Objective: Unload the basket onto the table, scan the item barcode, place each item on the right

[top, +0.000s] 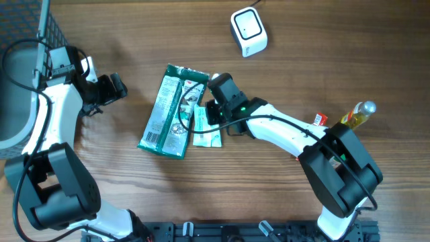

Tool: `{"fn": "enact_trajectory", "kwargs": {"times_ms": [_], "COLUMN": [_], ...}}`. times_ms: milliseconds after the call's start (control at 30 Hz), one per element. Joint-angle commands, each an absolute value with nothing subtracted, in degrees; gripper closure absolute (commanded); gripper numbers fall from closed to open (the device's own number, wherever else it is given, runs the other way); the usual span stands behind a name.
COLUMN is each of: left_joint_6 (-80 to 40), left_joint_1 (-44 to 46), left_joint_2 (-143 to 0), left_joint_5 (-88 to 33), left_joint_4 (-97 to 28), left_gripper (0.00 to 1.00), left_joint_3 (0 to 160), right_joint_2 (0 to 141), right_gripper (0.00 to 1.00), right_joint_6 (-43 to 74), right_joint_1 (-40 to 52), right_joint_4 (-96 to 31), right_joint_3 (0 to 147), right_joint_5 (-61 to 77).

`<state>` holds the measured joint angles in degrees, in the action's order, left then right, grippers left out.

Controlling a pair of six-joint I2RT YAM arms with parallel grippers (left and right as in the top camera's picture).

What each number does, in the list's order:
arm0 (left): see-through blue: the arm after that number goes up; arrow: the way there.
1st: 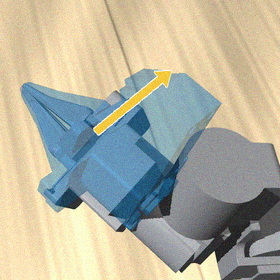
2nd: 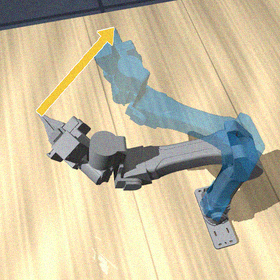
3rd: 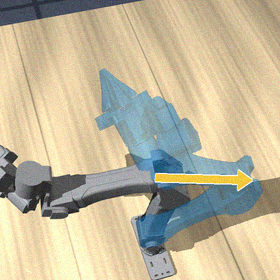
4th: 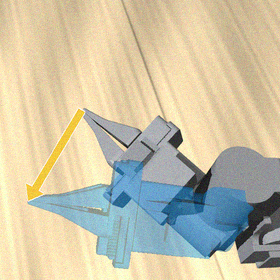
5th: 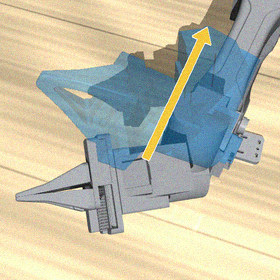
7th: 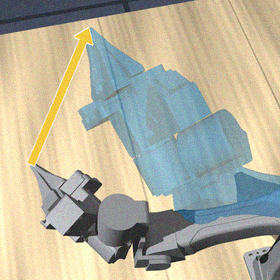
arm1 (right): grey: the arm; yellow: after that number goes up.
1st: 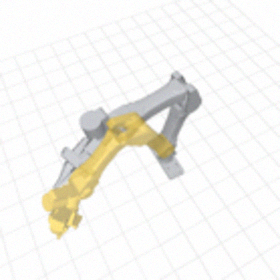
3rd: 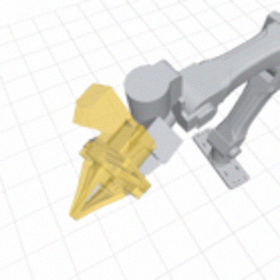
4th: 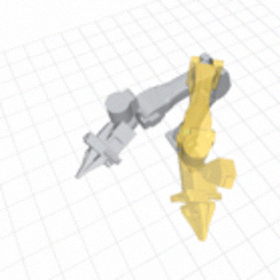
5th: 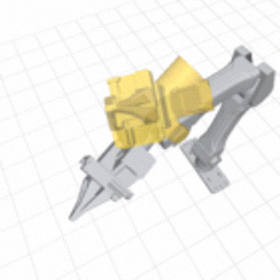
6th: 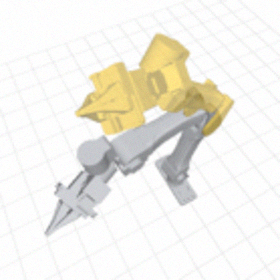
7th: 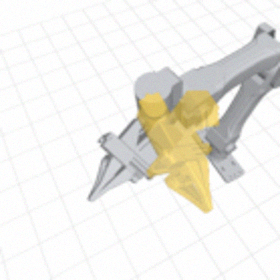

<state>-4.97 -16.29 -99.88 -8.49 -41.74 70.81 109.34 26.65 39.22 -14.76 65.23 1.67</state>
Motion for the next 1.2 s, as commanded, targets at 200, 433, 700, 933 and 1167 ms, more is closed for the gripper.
{"fn": "enact_trajectory", "kwargs": {"times_ms": [200, 433, 700, 933, 1167], "left_joint_6": [-4.49, -4.49, -4.49, -4.49, -4.49], "left_joint_1": [-16.84, -16.84, -16.84, -16.84, -16.84], "left_joint_2": [-100.31, -100.31, -100.31, -100.31, -100.31], "left_joint_5": [-8.95, -8.95, -8.95, -8.95, -8.95], "left_joint_4": [-41.76, -41.76, -41.76, -41.76, -41.76], "left_gripper": [0.00, 0.00, 0.00, 0.00, 0.00], "left_joint_3": [70.43, 70.43, 70.43, 70.43, 70.43], "right_joint_2": [108.57, 100.60, 100.90, 106.87, 112.03], "right_gripper": [0.75, 0.74, 0.71, 0.52, 0.47], "right_joint_6": [27.40, 26.98, 26.87, 20.12, 19.51], "right_joint_1": [39.33, 39.29, 39.31, 39.35, 39.33], "right_joint_4": [-35.53, -42.06, -19.16, -9.61, -9.26], "right_joint_3": [65.43, 68.16, 67.48, 67.48, 67.48], "right_joint_5": [9.45, 14.17, 8.10, 8.14, 8.32]}}
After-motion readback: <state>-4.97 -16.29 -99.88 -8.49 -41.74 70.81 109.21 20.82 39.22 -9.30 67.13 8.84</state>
